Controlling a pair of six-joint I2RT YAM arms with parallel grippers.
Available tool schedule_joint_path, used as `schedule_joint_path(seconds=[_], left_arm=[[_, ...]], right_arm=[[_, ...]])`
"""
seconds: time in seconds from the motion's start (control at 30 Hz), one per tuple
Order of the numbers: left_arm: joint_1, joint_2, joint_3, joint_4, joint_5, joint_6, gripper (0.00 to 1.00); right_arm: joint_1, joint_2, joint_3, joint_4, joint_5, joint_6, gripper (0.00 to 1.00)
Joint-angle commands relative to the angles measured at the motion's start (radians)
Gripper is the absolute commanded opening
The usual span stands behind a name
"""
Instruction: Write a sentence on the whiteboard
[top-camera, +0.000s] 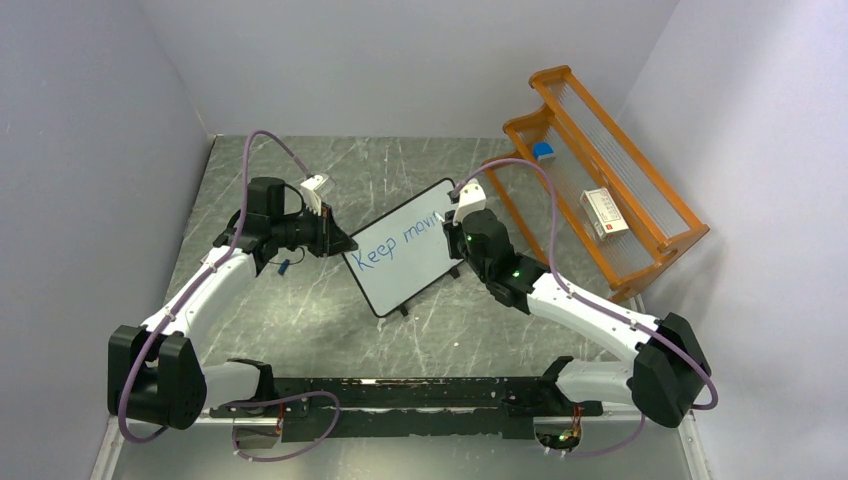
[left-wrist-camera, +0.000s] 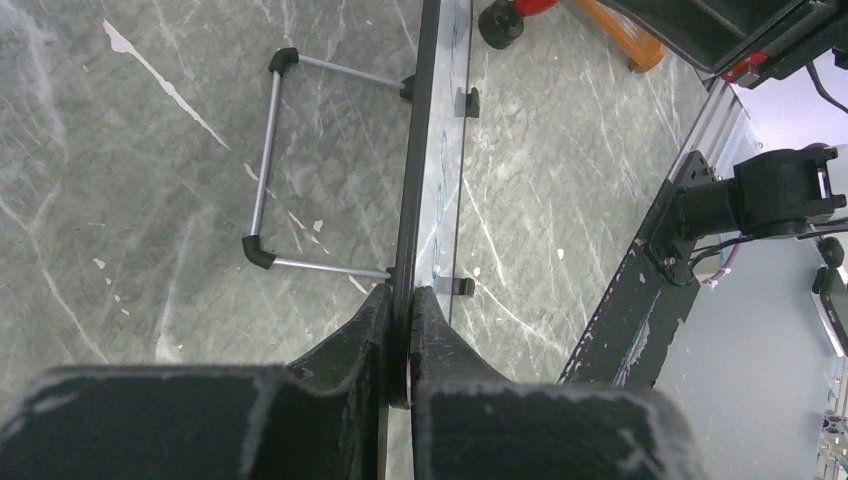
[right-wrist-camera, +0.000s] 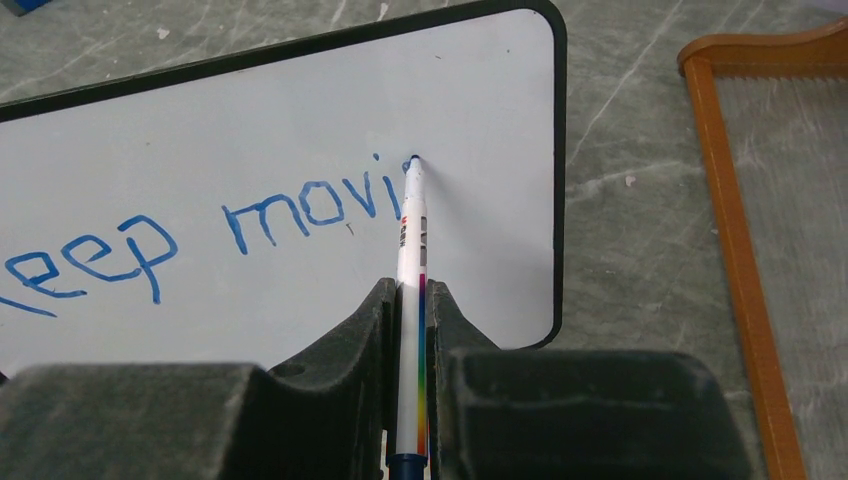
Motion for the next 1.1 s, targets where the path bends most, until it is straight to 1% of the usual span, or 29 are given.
schedule_joint_path(seconds=[0.0, 0.3, 0.63, 1.07], left_arm=[[-0.013, 0.035, -0.013, -0.077, -0.119, 0.06, 0.05], [-0.013, 0.038, -0.013, -0.077, -0.121, 0.058, 0.05], [-0.013, 0.037, -0.012, -0.079, -0.124, 0.058, 0.05], [-0.013, 0.036, -0.013, -0.079, -0.129, 0.059, 0.05]], right_arm=[[-0.016, 0.012, 0.024, 0.034, 0.015, -0.006, 0.0], [-0.026, 0.02, 0.017, 0.006, 0.007, 0.009, 0.0], [-0.027, -0.01, -0.025, -0.029, 0.002, 0.03, 0.0], [-0.026, -0.025, -0.039, -0.044, 0.005, 0.036, 0.0]])
